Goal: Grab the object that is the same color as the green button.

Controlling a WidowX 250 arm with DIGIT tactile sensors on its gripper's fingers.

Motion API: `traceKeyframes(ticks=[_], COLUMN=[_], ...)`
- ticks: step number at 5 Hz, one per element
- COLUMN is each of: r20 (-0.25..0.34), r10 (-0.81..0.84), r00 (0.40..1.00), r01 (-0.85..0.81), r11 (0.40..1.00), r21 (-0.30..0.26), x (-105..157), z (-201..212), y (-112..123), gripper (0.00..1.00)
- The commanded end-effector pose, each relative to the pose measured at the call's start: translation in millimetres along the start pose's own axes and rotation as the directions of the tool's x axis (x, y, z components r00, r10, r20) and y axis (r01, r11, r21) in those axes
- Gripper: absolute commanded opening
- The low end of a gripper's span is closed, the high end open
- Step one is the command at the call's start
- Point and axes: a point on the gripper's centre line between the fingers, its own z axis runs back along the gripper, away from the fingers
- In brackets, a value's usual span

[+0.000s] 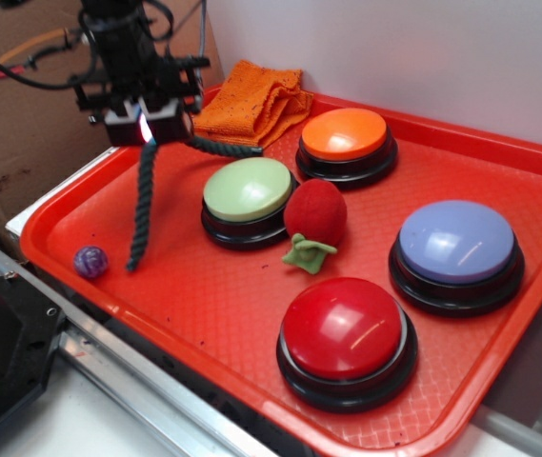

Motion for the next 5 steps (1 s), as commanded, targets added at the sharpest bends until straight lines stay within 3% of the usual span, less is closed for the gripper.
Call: traceKeyframes(ticks=[1, 3, 5], r20=[0.012, 0.015, 0.032], r10=[-0.312, -0.415, -0.381], r00=[0.950, 0.910, 0.924], r01=[0.312, 0.410, 0.380], r11=[0.946, 0.894, 0.907], r21=[-0.084, -0.182, -0.180], x=[-17.7, -45.0, -43.0], z=[93.4, 142.4, 130.7], y=[-13.9, -25.1, -33.2], gripper=[0.00, 0.00, 0.00])
